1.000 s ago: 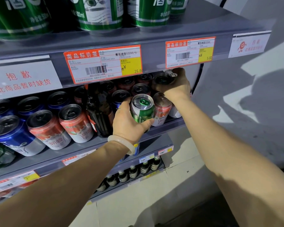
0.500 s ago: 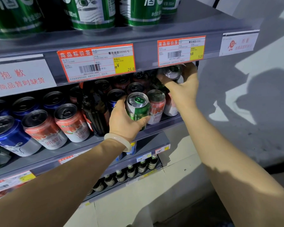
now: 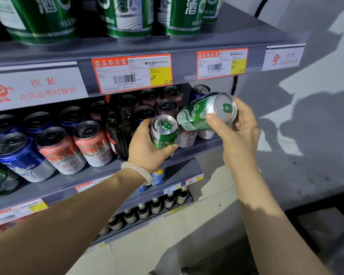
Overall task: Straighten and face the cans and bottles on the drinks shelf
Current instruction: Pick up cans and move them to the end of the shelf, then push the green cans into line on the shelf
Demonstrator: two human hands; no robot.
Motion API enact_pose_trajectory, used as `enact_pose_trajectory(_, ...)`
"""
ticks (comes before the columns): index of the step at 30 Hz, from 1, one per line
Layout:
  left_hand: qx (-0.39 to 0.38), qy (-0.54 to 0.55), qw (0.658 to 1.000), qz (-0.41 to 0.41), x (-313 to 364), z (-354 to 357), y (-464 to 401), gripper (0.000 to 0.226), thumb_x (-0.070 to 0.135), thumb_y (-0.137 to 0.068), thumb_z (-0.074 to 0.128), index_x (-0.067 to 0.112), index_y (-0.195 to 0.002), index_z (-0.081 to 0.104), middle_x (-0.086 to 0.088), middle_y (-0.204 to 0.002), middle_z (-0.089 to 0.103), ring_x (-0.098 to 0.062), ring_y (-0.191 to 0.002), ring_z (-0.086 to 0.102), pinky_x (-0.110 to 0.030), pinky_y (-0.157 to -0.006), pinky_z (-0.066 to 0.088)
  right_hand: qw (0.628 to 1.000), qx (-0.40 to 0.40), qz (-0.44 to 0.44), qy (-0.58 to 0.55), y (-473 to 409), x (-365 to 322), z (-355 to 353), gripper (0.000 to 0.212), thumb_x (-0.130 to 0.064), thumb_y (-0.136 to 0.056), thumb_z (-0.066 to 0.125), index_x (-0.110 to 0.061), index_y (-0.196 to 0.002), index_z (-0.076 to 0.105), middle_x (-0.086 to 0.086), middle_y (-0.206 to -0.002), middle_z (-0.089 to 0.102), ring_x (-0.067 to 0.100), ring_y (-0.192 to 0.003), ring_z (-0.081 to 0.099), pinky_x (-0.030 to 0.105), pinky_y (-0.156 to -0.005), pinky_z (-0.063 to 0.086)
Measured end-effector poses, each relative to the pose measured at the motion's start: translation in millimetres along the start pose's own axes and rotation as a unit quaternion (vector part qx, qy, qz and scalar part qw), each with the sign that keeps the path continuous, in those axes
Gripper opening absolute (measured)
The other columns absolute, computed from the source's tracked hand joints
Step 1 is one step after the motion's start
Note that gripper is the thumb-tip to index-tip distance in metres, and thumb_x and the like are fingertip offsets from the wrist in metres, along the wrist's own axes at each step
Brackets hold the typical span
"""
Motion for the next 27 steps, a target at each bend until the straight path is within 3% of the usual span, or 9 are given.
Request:
enact_pose_trajectory(4,-0.004,0.003,1.000,0.011,-6.0,-11.5,13.8,0.078,0.021,-0.063,0.085,0.010,-0.129,0.044,-0.002,-0.124,0.055,-0.011,-0.109,0.049,-0.007,-0.085,0.028,0.995,-0.066,0.012,0.074,11.3,-4.6,-7.8,0.049,-0.015,-0.060,0.081,-0.034,-0.100,0.061,-0.009,-0.098,0.069,0.003,-0.092,0.064,0.014,-0.076,0.048)
enact_pose_trajectory(9,-0.017,0.000,0.999,0.030,-16.6,-28.5,33.7,0.077,0.018,-0.059,0.087,0.008,-0.125,0.048,0.007,-0.111,0.053,-0.006,-0.102,0.048,-0.005,-0.083,0.028,0.982,-0.130,0.049,0.125,30.8,7.8,-0.6,0.049,-0.005,-0.063,0.083,-0.032,-0.099,0.065,-0.011,-0.095,0.072,0.005,-0.090,0.066,0.020,-0.077,0.053)
enact_pose_trajectory(14,-0.013,-0.010,1.000,0.006,-39.3,-52.7,54.1,0.082,0.025,-0.058,0.088,0.010,-0.127,0.046,-0.002,-0.122,0.059,-0.018,-0.112,0.055,-0.028,-0.097,0.042,0.958,-0.202,0.101,0.179,58.9,32.7,25.6,0.056,-0.014,-0.059,0.086,-0.026,-0.109,0.064,-0.007,-0.104,0.070,0.012,-0.100,0.065,0.026,-0.085,0.053)
enact_pose_trajectory(17,0.006,-0.019,1.000,-0.008,-54.0,-78.1,65.5,0.083,0.026,-0.059,0.087,0.009,-0.129,0.045,-0.003,-0.124,0.057,-0.019,-0.115,0.053,-0.013,-0.091,0.033,0.946,-0.239,0.109,0.189,75.1,43.8,49.8,0.052,-0.015,-0.060,0.085,-0.033,-0.104,0.064,-0.009,-0.103,0.070,0.012,-0.100,0.065,0.026,-0.084,0.053)
enact_pose_trajectory(19,0.021,-0.034,0.999,-0.018,-64.7,-97.6,74.2,0.081,0.027,-0.061,0.086,0.011,-0.129,0.045,-0.002,-0.126,0.056,-0.017,-0.116,0.051,-0.010,-0.089,0.030,0.937,-0.268,0.108,0.196,85.9,47.9,70.1,0.052,-0.015,-0.060,0.085,-0.034,-0.103,0.063,-0.009,-0.103,0.070,0.011,-0.100,0.064,0.030,-0.086,0.054)
enact_pose_trajectory(22,0.053,-0.053,0.996,-0.038,-84.4,-130.3,89.0,0.082,0.030,-0.061,0.085,0.012,-0.130,0.044,-0.003,-0.127,0.055,-0.020,-0.118,0.051,-0.020,-0.093,0.035,0.919,-0.318,0.115,0.204,101.7,52.4,104.7,0.053,-0.023,-0.059,0.086,-0.037,-0.105,0.063,-0.011,-0.103,0.069,0.009,-0.100,0.064,0.037,-0.090,0.053)
enact_pose_trajectory(27,0.118,-0.059,0.989,-0.074,-112.5,-195.7,117.7,0.082,0.032,-0.061,0.085,0.015,-0.129,0.044,-0.001,-0.126,0.055,-0.018,-0.117,0.051,-0.032,-0.099,0.043,0.890,-0.400,0.103,0.195,136.7,48.6,172.4,0.055,-0.032,-0.057,0.086,-0.038,-0.106,0.062,-0.012,-0.106,0.068,0.008,-0.102,0.063,0.036,-0.091,0.052)
Point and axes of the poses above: each hand's wrist, its own y-axis away from the middle knuckle, its own z-axis out of the palm, x = y × z, the point moved 2 cm from there along -y, towards the middle knuckle
